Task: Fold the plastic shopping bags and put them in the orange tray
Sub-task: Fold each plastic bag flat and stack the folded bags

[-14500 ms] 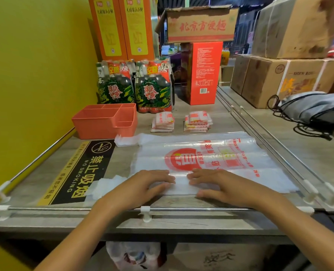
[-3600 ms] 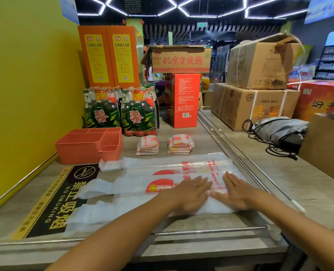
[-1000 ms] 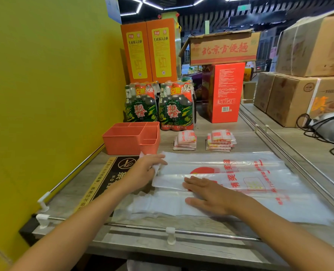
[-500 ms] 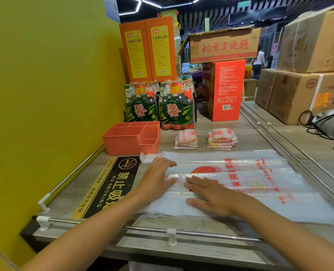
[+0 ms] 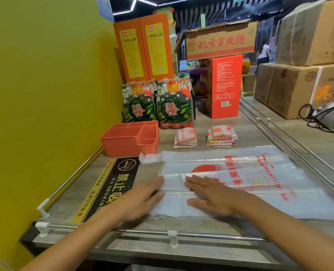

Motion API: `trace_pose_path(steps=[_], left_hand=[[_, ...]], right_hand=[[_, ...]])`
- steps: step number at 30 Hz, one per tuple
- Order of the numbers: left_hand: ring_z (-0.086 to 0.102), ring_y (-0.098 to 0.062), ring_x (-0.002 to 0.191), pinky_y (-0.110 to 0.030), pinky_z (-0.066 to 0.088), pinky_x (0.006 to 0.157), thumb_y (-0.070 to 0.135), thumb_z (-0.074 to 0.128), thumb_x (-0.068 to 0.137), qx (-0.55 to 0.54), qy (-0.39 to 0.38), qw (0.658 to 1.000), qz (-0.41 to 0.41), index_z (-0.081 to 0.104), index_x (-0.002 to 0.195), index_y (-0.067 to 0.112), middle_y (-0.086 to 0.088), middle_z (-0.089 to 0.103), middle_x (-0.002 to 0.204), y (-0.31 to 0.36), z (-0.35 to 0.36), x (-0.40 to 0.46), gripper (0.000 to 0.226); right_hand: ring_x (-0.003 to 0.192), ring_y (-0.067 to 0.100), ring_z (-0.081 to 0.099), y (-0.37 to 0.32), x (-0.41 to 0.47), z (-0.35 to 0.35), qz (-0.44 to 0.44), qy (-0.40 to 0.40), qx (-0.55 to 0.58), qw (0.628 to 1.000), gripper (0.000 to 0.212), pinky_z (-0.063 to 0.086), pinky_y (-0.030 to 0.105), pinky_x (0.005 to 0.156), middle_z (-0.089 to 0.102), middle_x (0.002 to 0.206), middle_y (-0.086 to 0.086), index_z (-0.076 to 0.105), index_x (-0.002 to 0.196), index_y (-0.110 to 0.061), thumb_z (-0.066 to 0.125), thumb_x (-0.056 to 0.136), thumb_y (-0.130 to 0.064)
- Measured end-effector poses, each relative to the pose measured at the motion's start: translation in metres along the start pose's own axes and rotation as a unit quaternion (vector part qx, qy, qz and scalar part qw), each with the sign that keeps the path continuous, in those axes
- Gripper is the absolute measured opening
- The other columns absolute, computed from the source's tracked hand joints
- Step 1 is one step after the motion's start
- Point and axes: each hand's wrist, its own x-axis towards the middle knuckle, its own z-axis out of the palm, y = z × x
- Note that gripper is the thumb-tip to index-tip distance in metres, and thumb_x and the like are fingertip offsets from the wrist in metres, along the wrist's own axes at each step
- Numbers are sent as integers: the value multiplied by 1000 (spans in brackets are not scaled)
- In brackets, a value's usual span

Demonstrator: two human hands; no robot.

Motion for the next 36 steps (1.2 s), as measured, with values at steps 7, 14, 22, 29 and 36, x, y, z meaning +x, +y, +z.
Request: trace_pose_path(steps=[7, 14, 22, 29, 36], left_hand=[[-9, 7, 148, -11, -10, 114, 54, 27, 106, 2, -94, 996, 13, 7, 161, 28, 16, -5, 166, 10, 1, -1, 65], [-18, 0, 149, -22, -9, 118, 55, 26, 105, -32, -69, 997, -18, 14, 160, 34, 13, -11, 167, 11, 6, -3, 60], [1, -5, 150, -30, 13, 121, 54, 31, 104, -59, 14, 996, -65, 25, 158, 25, 10, 20, 164, 11, 4, -7, 61], [44, 0, 129, -34, 40, 113, 55, 54, 96, -222, 118, 964, -90, 48, 146, 33, 8, 49, 140, 1, 5, -2, 56], [67, 0, 96, -14, 53, 76, 11, 67, 94, -365, 181, 907, -109, 55, 140, 21, 6, 63, 124, 14, -7, 7, 49]], right_hand=[[154, 7, -4, -4, -2, -2, -2, 14, -3, 1000, 73, -6, 26, 118, -7, 167, -15, -3, 160, -36, 27, 101, -66], [151, -2, -12, -9, 7, 1, -36, 31, -23, 999, 69, -8, 22, 119, -6, 166, -20, 3, 161, -34, 25, 103, -64], [150, -2, -15, -6, 11, 6, -32, 41, -36, 998, 72, -3, 31, 125, -6, 166, -19, 3, 161, -35, 22, 100, -69], [151, 1, -13, -9, 9, 3, -36, 34, -37, 998, 69, -5, 28, 124, -5, 166, -18, 5, 161, -35, 22, 101, -66], [151, 0, -14, -8, 8, 3, -42, 36, -30, 998, 70, -8, 25, 121, -6, 167, -16, 3, 161, -34, 24, 102, -65]])
